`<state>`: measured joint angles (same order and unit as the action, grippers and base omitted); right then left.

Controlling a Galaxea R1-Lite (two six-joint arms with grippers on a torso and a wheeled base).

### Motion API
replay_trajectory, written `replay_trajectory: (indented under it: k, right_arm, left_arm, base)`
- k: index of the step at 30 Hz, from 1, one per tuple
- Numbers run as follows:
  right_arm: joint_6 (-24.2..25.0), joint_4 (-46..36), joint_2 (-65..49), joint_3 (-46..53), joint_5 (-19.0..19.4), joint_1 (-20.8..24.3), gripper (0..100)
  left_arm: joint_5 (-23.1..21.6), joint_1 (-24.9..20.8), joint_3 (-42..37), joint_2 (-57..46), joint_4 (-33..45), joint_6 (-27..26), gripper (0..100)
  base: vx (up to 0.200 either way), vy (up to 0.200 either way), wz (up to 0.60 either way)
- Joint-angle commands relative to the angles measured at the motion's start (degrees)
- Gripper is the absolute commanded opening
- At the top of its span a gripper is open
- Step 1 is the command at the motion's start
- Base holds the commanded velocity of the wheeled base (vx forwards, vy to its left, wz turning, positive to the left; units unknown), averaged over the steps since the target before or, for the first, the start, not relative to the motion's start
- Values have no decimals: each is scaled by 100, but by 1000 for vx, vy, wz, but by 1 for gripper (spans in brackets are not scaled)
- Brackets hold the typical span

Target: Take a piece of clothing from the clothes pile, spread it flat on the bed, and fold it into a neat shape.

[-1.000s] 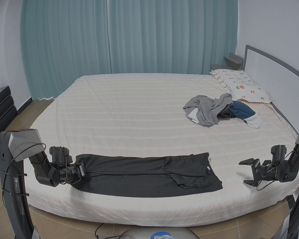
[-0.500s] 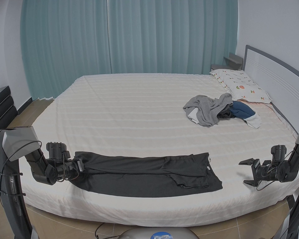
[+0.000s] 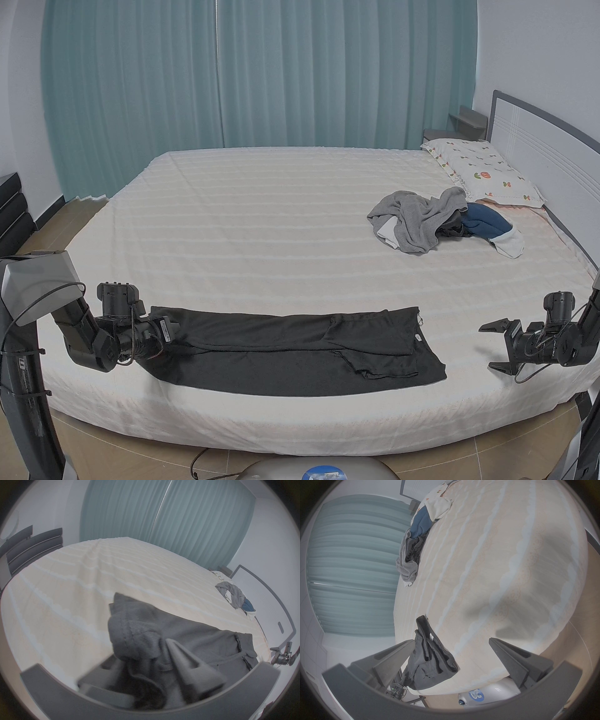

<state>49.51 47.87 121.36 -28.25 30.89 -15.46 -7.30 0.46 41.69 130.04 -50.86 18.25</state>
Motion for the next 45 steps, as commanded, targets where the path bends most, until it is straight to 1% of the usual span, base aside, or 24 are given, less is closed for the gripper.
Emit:
replay_trajectory:
  k: [1, 5, 6, 15, 28, 30, 33, 37, 39, 45]
  right_arm:
    - [6, 3, 11, 3, 5, -1, 100]
    - [6, 3, 11, 3, 5, -1, 100]
    - [6, 3, 11, 3, 5, -1, 100]
    - [6, 3, 11, 3, 5, -1, 100]
    - [6, 3, 11, 3, 5, -1, 100]
    - [6, 3, 11, 3, 5, -1, 100]
    - [6, 3, 11, 3, 5, -1, 100]
    - [6, 3, 11, 3, 5, -1, 100]
    - [6, 3, 11, 3, 5, -1, 100]
    - [6, 3, 11, 3, 5, -1, 100]
  left_arm:
    - [1, -90, -3, 127, -38, -6, 100]
    - [1, -90, -3, 162, -38, -6, 100]
    - [10, -90, -3, 162, -21, -6, 0]
    - [80, -29, 6, 162, 6, -50, 0]
    - [89, -90, -3, -84, 15, 30, 0]
    - [89, -117, -3, -75, 15, 109, 0]
    - [97, -222, 50, -84, 15, 390, 0]
    - [124, -389, 41, -172, 32, 566, 0]
    - [133, -512, 6, -251, 23, 680, 0]
    - [141, -688, -56, -418, 23, 944, 0]
  base:
    - [0, 0, 0]
    - [0, 0, 0]
    - [0, 0, 0]
    - [0, 0, 0]
    - [0, 0, 0]
    - [0, 0, 0]
    - [0, 0, 0]
    - [0, 0, 0]
    - [0, -200, 0]
    - [0, -200, 0]
